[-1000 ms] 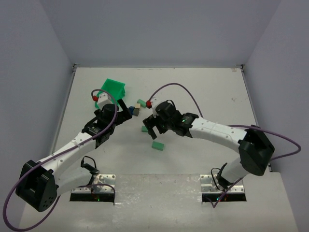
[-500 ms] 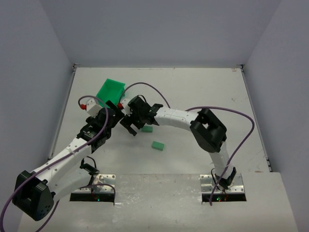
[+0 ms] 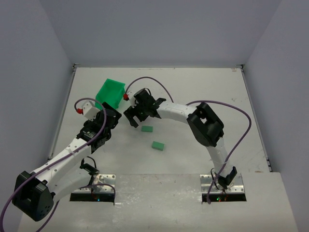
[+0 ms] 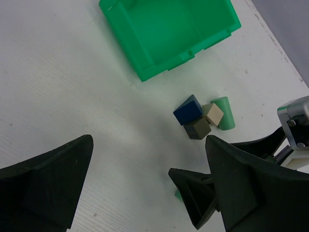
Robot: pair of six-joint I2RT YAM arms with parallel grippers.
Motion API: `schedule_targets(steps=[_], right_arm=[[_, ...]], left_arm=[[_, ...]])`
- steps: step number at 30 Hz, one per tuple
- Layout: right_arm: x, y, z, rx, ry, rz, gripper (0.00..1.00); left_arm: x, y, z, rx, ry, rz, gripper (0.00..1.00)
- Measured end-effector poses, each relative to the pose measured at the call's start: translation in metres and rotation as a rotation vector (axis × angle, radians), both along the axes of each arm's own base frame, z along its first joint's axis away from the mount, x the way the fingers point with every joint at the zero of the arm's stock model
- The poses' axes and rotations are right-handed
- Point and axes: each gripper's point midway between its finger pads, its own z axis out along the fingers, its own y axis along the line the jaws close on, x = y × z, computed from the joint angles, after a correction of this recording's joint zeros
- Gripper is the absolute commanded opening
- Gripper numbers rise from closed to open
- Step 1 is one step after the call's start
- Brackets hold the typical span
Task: Build the wood block tower
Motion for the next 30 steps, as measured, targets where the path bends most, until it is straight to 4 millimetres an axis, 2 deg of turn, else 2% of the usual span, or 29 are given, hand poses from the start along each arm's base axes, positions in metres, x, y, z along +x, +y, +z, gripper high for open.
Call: schedule_targets(steps=[5, 15, 23, 30], right_arm=[[0.002, 0.003, -0.012, -0.006, 0.013, 0.006, 0.99], [0.014, 0.021, -0.024, 0.020, 0.016, 0.023, 0.99], [0.021, 0.038, -0.022, 0.055, 0.008, 0.062, 0.95], [0.018, 0.040, -0.022, 0.058, 0.015, 0.097, 0.94]], left_arm=[[-0.001, -0.001, -0.001, -0.006, 0.007, -0.005, 1.00], [-0.005, -0.005, 0.000, -0.024, 0.012, -0.028, 1.00], [-0.004, -0.006, 0.007, -0.027, -0.013, -0.050, 1.00], [-0.001, -0.014, 0.004, -0.020, -0.009, -0.102, 1.00]])
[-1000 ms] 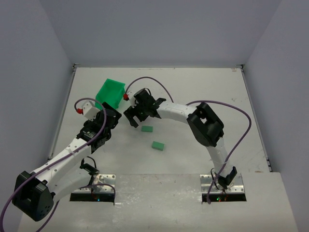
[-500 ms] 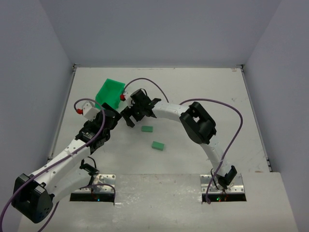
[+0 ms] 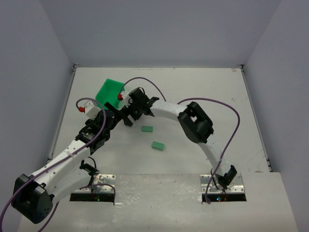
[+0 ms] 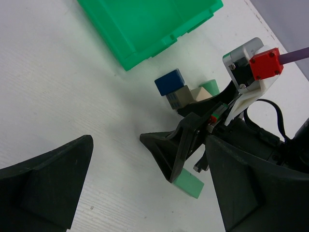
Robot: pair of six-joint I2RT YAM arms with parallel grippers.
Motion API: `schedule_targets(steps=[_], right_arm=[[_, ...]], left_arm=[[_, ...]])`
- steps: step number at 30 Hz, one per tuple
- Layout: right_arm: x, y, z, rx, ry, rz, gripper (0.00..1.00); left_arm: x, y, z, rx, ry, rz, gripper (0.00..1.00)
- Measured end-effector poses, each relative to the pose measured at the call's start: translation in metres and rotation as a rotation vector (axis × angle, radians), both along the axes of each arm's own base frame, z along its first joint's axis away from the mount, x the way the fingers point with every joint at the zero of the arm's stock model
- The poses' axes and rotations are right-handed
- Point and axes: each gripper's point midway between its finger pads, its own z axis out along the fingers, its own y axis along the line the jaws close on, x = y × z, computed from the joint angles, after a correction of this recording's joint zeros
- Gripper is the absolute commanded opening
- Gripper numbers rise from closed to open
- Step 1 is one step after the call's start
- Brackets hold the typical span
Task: Build the wood block tower
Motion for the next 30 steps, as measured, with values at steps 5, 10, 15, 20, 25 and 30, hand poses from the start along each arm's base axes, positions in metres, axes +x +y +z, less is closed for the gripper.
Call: schedule_targets(steps=[5, 10, 15, 20, 25, 30], right_arm=[[0.003, -0.003, -0.001, -0.020, -0.020, -0.006, 0.99], [0.015, -0.013, -0.002, -0.061, -0.051, -0.071, 0.99], [0.031, -0.016, 0.009, -0.047, -0.064, -0.117, 0.98], [0.047, -0.012, 0.021, -0.018, -0.091, -0.127, 0.81], [0.045, -0.008, 0.011, -0.013, -0.071, -0.106, 0.68], [0.039, -0.006, 0.003, -0.011, -0.042, -0.084, 0.62]], left_arm=[[0.001, -0.001, -0.006, 0.014, 0.020, -0.009, 1.00], [0.001, 0.000, -0.007, 0.020, 0.022, -0.006, 1.00], [0.002, -0.001, -0.007, 0.024, 0.025, -0.009, 1.00], [0.003, -0.001, -0.008, 0.031, 0.027, -0.015, 1.00], [0.005, -0.003, -0.008, 0.033, 0.025, -0.025, 1.00], [0.005, -0.004, -0.008, 0.034, 0.023, -0.031, 1.00]])
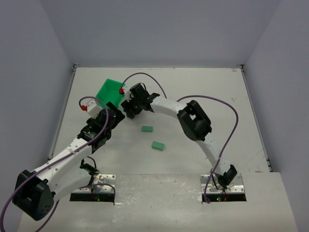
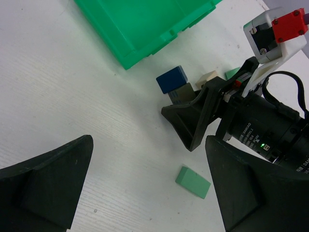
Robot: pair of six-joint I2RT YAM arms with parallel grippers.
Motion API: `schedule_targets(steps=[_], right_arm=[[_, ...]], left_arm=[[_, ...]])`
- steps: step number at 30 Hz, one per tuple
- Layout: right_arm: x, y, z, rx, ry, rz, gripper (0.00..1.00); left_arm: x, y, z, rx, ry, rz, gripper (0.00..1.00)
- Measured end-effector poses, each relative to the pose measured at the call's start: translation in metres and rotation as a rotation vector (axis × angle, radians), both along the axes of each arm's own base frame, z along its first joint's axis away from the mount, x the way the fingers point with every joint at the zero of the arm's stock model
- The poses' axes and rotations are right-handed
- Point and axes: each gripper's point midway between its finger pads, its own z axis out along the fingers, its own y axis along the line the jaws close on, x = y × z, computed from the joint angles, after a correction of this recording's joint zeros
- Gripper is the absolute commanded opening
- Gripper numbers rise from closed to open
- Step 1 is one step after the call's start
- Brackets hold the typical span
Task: Build the wood block tower
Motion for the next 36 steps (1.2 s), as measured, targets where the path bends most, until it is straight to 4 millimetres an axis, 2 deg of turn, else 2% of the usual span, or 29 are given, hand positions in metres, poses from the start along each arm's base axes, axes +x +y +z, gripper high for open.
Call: schedule_targets(steps=[5, 12, 14, 18, 20, 26, 28, 30, 32, 36], right_arm=[[-0.004, 0.004, -0.001, 0.016, 0.018, 0.023, 0.59], [-0.003, 0.013, -0.004, 0.044, 0.032, 0.034, 0.50], [-0.003, 0.014, -0.004, 0.049, 0.034, 0.034, 0.47], [-0.003, 0.015, -0.003, 0.056, 0.038, 0.031, 0.31], [-0.002, 0.016, -0.002, 0.059, 0.036, 0.030, 0.26], [-0.002, 0.016, -0.001, 0.070, 0.029, 0.030, 0.21], [-0.008, 0.012, 0.001, 0.069, 0.030, 0.036, 0.20], [-0.015, 0.005, 0.006, 0.062, 0.037, 0.040, 0.19], [-0.019, 0.002, 0.019, 0.071, 0.026, 0.045, 0.18], [-0.029, -0.006, 0.064, 0.114, -0.014, 0.061, 0.17]], left_arm=[[0.000, 0.000, 0.000, 0.002, 0.001, -0.003, 1.00], [0.000, -0.003, 0.000, -0.005, -0.001, -0.015, 1.00], [0.001, -0.004, 0.001, -0.008, -0.001, -0.022, 1.00], [0.002, -0.009, 0.002, -0.015, -0.003, -0.048, 1.00], [0.002, -0.011, 0.002, -0.018, -0.003, -0.061, 1.00], [0.000, -0.013, 0.004, -0.026, -0.012, -0.075, 1.00], [-0.001, -0.012, 0.005, -0.031, -0.022, -0.075, 1.00], [-0.003, -0.011, 0.007, -0.035, -0.030, -0.075, 1.00], [-0.003, -0.011, 0.010, -0.040, -0.039, -0.076, 1.00], [-0.003, -0.012, 0.012, -0.045, -0.048, -0.078, 1.00]])
